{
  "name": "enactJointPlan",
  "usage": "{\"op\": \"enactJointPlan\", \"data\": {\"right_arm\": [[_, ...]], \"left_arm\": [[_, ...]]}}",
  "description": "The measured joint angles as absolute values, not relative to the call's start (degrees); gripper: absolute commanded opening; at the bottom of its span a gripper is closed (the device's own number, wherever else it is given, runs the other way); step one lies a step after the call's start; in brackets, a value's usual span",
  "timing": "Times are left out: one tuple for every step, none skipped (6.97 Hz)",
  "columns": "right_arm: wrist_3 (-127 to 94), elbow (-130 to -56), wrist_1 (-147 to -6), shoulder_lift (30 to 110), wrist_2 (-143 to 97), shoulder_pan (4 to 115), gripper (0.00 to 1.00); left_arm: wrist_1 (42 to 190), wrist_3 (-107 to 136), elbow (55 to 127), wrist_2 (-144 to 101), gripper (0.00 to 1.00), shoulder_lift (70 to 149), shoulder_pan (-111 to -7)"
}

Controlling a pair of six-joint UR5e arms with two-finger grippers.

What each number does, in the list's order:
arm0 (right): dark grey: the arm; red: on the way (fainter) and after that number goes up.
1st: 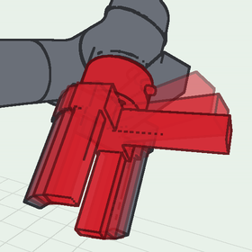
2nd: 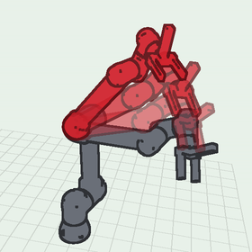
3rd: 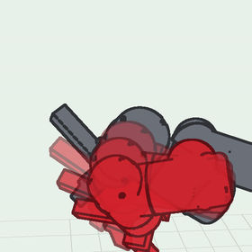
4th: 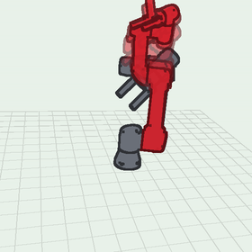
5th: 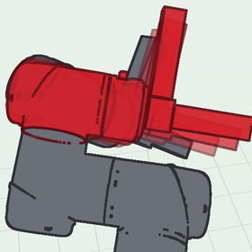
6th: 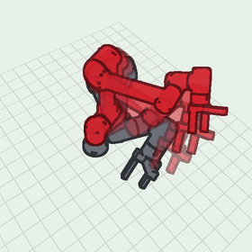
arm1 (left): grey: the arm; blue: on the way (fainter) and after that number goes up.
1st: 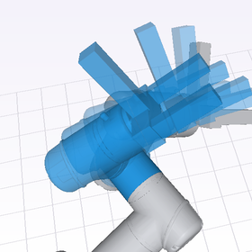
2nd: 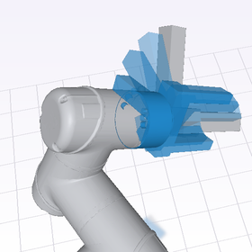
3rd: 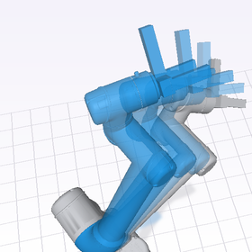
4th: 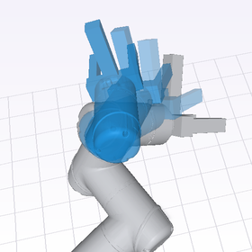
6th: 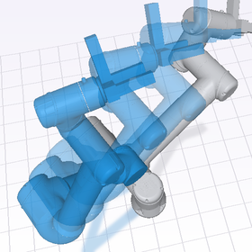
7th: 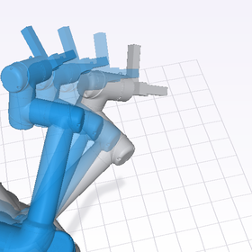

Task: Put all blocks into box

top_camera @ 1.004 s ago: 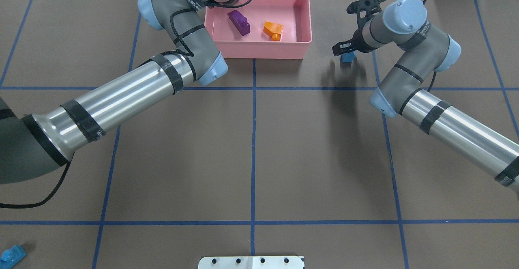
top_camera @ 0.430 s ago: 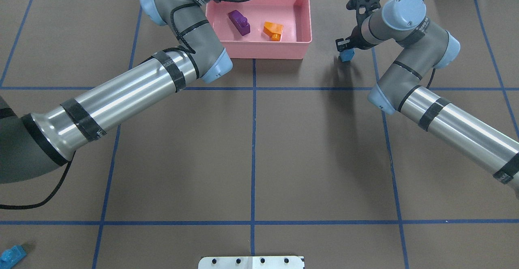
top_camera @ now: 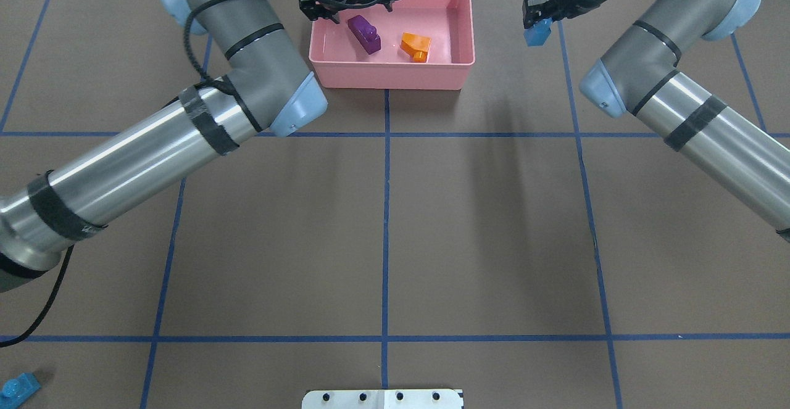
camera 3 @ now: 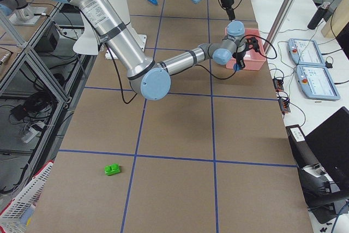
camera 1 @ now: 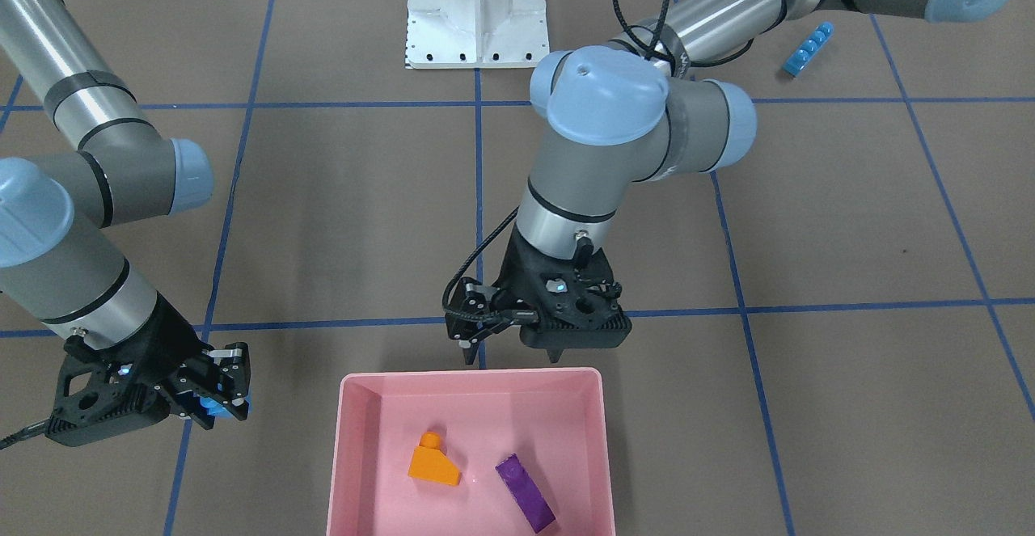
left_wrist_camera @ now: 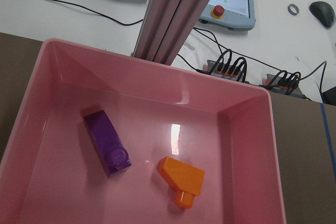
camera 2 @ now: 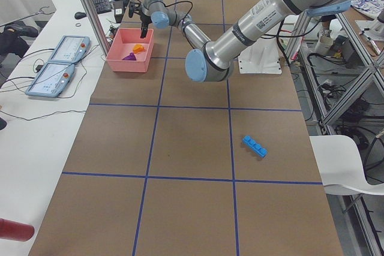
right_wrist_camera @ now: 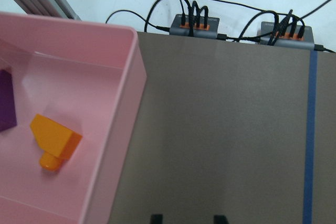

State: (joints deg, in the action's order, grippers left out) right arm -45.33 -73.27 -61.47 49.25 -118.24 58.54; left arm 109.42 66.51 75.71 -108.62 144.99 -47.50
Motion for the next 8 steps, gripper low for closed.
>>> {"op": "enactJointPlan", "data": {"right_arm": [[-48.0,-73.0,-64.4,46.0,-118.1,58.1,0.00],[-50.7,-71.1,-65.5,42.8,-116.7,56.9,0.00],[-52.2,-67.7,-65.7,39.3,-113.9,55.3,0.00],[-53.1,-64.0,-65.6,36.1,-111.6,54.0,0.00],[-53.6,-60.6,-65.1,33.4,-109.4,52.8,0.00],[-53.9,-57.3,-63.0,31.6,-107.2,51.7,0.06],[-54.2,-54.3,-59.8,30.5,-105.9,51.0,0.55],[-55.1,-52.0,-57.5,29.7,-105.1,50.7,0.98]], "left_arm": [[101.5,59.9,83.5,-110.2,1.00,140.5,-48.1],[93.1,52.6,90.8,-110.9,1.00,136.5,-48.5],[87.2,46.3,97.5,-111.3,1.00,131.7,-48.7],[84.7,41.2,103.5,-111.7,1.00,125.5,-48.7],[83.7,35.3,108.4,-112.8,1.00,118.7,-48.7],[83.5,29.1,112.6,-113.8,1.00,111.8,-48.7],[83.5,23.1,116.2,-114.3,1.00,105.3,-48.8],[83.7,17.6,119.2,-114.5,1.00,98.9,-48.8]]}}
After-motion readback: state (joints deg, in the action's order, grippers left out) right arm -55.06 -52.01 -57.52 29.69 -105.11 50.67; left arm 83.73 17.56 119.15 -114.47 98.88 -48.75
